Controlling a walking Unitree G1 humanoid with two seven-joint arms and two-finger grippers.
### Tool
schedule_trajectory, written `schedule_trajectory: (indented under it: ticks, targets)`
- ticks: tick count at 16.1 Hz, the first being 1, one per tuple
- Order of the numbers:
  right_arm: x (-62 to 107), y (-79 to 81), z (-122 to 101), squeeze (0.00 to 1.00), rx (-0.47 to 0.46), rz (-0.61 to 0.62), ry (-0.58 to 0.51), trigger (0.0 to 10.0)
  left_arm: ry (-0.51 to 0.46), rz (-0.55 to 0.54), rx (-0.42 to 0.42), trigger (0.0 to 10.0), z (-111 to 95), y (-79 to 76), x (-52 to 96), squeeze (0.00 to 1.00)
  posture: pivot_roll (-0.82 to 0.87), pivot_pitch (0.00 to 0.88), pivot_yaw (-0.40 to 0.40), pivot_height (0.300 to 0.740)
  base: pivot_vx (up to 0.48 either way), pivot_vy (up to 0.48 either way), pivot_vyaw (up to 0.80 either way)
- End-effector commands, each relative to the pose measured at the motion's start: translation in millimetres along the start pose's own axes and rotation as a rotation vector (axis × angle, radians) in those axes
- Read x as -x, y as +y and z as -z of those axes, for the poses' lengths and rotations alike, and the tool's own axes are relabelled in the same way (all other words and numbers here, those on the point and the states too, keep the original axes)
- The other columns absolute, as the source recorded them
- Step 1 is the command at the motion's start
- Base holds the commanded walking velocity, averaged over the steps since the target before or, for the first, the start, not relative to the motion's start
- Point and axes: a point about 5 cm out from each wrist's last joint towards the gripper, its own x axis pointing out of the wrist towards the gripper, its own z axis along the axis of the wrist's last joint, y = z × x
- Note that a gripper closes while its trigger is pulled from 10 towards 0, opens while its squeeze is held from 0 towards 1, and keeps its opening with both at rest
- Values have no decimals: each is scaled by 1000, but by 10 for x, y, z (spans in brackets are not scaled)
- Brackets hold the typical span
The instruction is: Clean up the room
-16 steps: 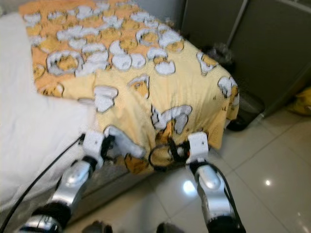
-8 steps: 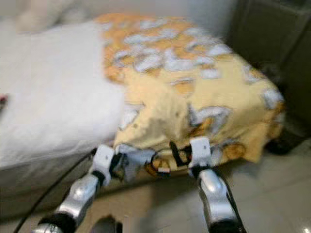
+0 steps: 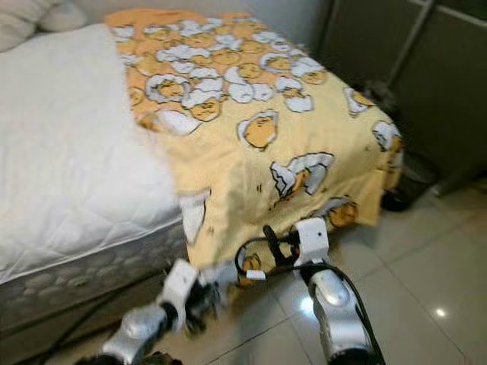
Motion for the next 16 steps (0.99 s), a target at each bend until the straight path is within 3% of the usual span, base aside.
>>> schedule_trajectory:
  ticks: [1, 3, 8, 11, 14, 16]
  targets:
    - [13, -17, -36, 0, 11, -15, -6, 10000, -15, 50, -37, 10000, -22, -54, -5, 0, -27, 0, -56, 740, 0, 0, 0]
    - [68, 3, 22, 0, 21, -48, 23, 10000, -8, 100, -129, 10000, 31, -113, 21, 0, -19, 0, -76, 740, 0, 0, 0]
    - [21, 31, 6, 0, 22, -68, 29, 10000, -30, 35, -121, 10000, 18, 13, 70, 0, -2, 0, -86, 740, 0, 0, 0]
    - [1, 35, -8, 0, 21, -71, 29, 10000, -30, 16, -130, 10000, 11, 35, 70, 0, 0, 0, -84, 740, -326, 0, 0]
    - [0, 37, -6, 0, 20, -73, 31, 10000, 79, 85, -148, 10000, 102, -62, 21, 0, -2, 0, -85, 740, 0, 0, 0]
    - [-1, 44, 2, 0, 20, -78, 36, 10000, 171, 145, -107, 10000, 188, -170, -13, 0, -4, 0, -89, 740, 0, 0, 0]
